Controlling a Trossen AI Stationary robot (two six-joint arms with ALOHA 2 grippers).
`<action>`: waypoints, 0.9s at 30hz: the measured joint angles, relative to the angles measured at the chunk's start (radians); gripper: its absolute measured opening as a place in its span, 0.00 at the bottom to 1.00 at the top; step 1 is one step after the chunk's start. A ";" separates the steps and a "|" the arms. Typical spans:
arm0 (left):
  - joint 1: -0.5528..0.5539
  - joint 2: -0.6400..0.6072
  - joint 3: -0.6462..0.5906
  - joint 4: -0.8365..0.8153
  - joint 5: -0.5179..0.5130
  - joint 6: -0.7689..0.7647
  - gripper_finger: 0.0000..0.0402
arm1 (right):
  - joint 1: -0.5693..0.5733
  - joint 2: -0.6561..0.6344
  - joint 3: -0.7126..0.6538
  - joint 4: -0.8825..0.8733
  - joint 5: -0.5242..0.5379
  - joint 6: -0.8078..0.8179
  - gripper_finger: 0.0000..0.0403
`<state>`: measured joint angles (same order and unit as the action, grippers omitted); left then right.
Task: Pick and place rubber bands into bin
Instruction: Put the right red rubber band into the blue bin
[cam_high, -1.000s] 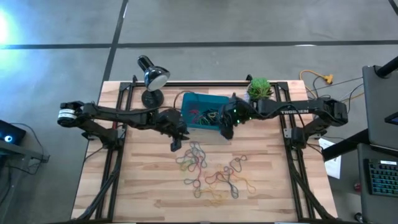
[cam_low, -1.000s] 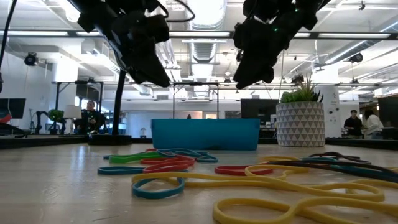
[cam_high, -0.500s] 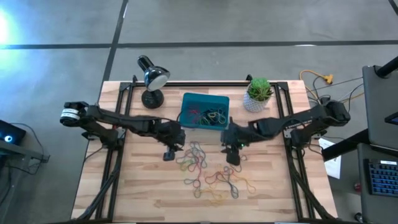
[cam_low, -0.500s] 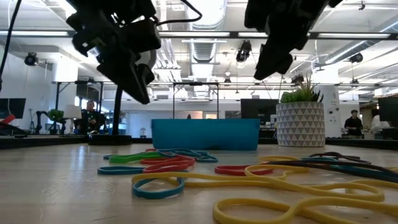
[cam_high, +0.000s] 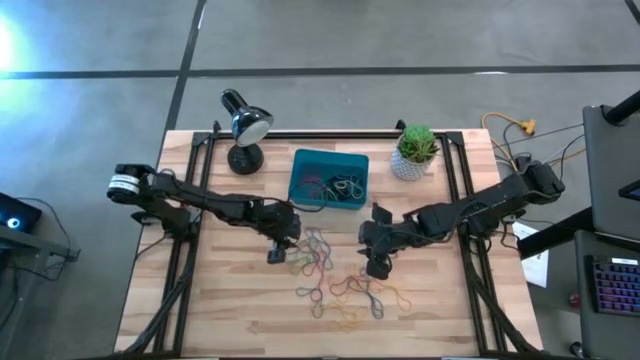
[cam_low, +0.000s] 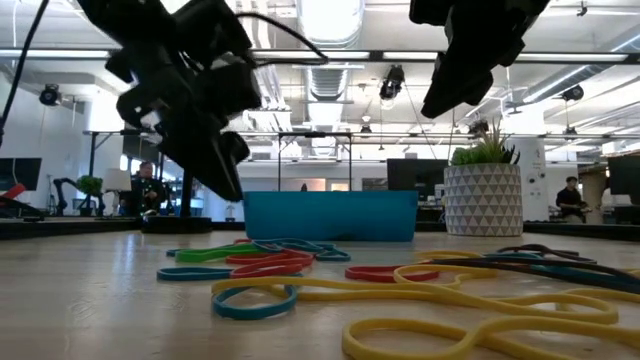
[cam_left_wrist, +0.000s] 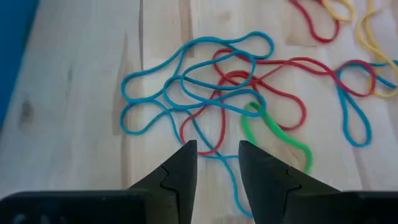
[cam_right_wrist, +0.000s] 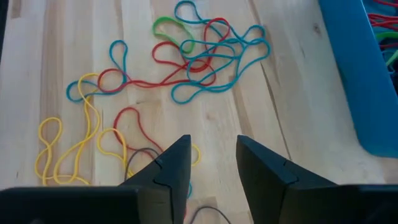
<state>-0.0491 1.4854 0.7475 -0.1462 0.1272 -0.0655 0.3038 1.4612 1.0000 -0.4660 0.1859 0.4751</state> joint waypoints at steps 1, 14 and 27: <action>0.000 0.014 -0.002 0.013 -0.001 -0.003 0.26 | 0.000 0.000 0.000 0.000 0.000 0.004 0.29; 0.001 0.149 -0.002 0.051 -0.010 -0.031 0.26 | 0.000 0.000 -0.002 0.000 0.000 0.024 0.25; 0.001 0.145 0.000 0.087 -0.009 -0.035 0.26 | 0.000 0.000 -0.002 0.000 0.000 0.023 0.20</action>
<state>-0.0479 1.6306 0.7475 -0.0595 0.1187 -0.1009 0.3035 1.4616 0.9981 -0.4660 0.1864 0.4984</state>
